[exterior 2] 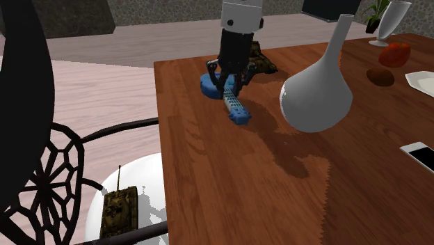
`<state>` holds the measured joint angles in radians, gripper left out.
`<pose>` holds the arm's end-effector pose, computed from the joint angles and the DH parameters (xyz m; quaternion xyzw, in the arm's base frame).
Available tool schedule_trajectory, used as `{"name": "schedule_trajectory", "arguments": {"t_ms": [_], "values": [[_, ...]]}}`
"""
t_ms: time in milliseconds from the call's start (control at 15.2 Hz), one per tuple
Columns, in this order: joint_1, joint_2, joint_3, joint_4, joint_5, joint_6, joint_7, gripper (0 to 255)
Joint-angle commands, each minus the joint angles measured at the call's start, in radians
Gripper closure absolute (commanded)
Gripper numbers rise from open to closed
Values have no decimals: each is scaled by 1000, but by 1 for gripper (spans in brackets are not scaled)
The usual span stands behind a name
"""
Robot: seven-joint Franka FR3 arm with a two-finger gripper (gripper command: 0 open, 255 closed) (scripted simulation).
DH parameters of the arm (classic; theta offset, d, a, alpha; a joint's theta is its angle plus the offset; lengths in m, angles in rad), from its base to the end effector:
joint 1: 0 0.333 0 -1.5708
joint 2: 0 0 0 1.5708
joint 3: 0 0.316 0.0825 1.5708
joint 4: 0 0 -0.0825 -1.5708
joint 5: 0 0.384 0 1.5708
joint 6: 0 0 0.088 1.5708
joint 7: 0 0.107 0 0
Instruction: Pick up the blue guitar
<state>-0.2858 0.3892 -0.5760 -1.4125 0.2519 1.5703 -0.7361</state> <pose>0.4798 -0.4310 0.4937 -0.9941 0.0649 0.0445 0.0749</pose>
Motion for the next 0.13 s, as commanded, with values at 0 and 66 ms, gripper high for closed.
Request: {"name": "schedule_trajectory", "arguments": {"t_ms": [0, 66], "values": [[-5, 5, 0, 24, 2, -18, 0, 255], [-5, 5, 0, 24, 2, -18, 0, 255]]}}
